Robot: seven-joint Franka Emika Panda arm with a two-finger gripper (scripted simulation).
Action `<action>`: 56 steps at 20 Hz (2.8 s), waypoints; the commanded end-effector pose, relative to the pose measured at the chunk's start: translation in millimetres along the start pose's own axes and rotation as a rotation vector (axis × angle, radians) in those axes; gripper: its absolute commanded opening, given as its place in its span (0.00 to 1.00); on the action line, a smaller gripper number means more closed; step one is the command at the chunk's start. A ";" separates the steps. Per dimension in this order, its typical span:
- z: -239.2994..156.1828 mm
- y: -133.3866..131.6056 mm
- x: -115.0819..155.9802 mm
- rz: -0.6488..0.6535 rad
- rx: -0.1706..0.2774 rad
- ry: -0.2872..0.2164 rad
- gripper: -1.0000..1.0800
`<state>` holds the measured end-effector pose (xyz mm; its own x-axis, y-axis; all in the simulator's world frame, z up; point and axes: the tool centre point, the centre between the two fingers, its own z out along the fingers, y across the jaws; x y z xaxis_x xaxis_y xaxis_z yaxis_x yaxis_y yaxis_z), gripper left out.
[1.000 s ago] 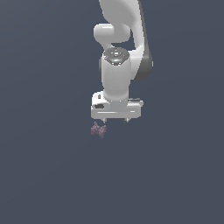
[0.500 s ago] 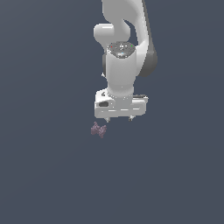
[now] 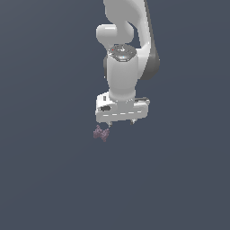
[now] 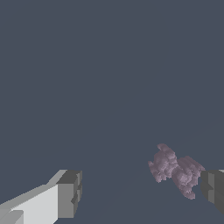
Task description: Pick up the object and move it to a goal position.
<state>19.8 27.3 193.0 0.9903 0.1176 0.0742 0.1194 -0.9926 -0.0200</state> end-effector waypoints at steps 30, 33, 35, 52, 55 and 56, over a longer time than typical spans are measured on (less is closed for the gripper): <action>58.6 66.2 -33.3 -0.682 -0.004 -0.054 0.96; 64.5 72.4 -37.5 -0.754 -0.001 -0.059 0.96; 68.3 76.5 -40.3 -0.802 0.002 -0.062 0.96; 90.2 98.6 -57.4 -1.082 0.022 -0.077 0.96; 91.1 99.5 -58.2 -1.095 0.023 -0.078 0.96; 91.3 99.7 -58.3 -1.097 0.023 -0.078 0.96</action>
<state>-19.4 -75.7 96.1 0.3528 0.9357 0.0000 0.9357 -0.3528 0.0001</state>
